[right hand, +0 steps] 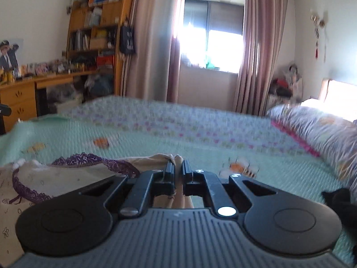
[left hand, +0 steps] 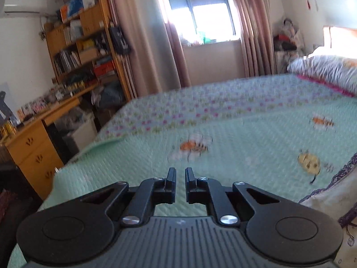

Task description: Fold clothes

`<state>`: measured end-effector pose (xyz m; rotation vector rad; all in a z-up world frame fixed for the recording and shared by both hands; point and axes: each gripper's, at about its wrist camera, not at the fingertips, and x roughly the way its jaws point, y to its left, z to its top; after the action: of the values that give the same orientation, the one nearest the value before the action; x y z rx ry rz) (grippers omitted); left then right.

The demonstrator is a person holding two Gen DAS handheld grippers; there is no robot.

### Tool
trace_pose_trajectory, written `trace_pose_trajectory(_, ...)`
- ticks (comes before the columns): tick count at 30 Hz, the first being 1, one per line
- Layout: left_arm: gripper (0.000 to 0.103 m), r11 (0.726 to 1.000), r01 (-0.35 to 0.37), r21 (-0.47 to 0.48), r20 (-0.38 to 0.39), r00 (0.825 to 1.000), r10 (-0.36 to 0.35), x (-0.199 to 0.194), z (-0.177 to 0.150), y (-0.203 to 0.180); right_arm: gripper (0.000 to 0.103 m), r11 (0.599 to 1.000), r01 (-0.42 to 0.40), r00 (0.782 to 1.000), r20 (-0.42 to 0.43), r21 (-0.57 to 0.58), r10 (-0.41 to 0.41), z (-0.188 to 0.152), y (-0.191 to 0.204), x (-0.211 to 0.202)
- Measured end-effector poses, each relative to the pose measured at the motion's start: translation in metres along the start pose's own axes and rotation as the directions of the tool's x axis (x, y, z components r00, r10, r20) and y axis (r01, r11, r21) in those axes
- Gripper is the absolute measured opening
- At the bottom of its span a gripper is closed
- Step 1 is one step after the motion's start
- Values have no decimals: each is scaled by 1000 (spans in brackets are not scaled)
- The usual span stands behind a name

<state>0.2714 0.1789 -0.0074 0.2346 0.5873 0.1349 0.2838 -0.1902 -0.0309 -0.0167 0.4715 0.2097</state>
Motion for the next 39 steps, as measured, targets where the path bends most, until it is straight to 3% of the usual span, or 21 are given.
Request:
trace_pose_trajectory(2,9,1000,5,-7,-80,997,-5,39,-27,-2,13,994,-18,988,-151,109,34,-33,-10,59)
trace_pose_trajectory(4,12,998,58,-18,-106,993,-60,48,-54,10,13,966,-30,976,-202,256,83,-57,-21,76)
trace_pose_trajectory(6,25,997,79,12,-120,990,-77,48,-77,19,14,917,-98,974,-150,388,168,-85,-27,63)
trace_pose_trajectory(10,39,992,114,56,-121,987,-107,45,-106,36,19,851,-190,969,-47,489,243,-101,-48,12)
trace_pose_trajectory(12,57,992,114,52,-118,987,-107,47,-107,40,27,851,-200,970,-25,485,242,-108,-55,-18)
trace_pose_trajectory(15,61,981,183,68,-145,974,-172,57,-110,34,47,898,-161,980,-42,410,195,-119,-63,-41)
trace_pose_trajectory(17,69,975,202,98,-157,970,-185,67,-110,23,52,921,-141,984,-54,362,171,-123,-66,-47)
trace_pose_trajectory(20,80,972,192,134,-147,974,-172,74,-112,12,52,933,-141,983,-66,332,172,-131,-68,-48)
trace_pose_trajectory(25,81,944,304,128,-182,943,-279,79,-116,5,52,940,-146,977,-104,307,186,-136,-67,-29)
trace_pose_trajectory(26,81,936,328,129,-191,934,-301,79,-118,3,52,941,-148,975,-113,304,190,-137,-66,-26)
trace_pose_trajectory(28,66,918,374,131,-208,916,-344,78,-120,-1,52,938,-157,971,-122,310,203,-139,-65,-20)
trace_pose_trajectory(29,43,908,397,131,-217,906,-365,78,-122,-3,52,936,-160,970,-125,313,208,-140,-65,-18)
trace_pose_trajectory(30,8,898,420,132,-225,895,-386,78,-123,-6,52,935,-160,971,-123,317,207,-140,-65,-16)
trace_pose_trajectory(33,2,864,487,131,-251,859,-446,77,-127,-12,52,928,-157,974,-105,338,203,-138,-68,-14)
trace_pose_trajectory(35,2,895,417,159,-236,896,-376,70,-128,-18,56,927,-151,974,-111,344,199,-135,-70,-10)
trace_pose_trajectory(37,2,937,301,176,-184,945,-269,62,-120,-17,59,937,-139,972,-138,319,191,-133,-69,0)
trace_pose_trajectory(39,2,959,243,142,-116,967,-228,52,-110,-6,59,942,-146,967,-156,302,200,-131,-66,11)
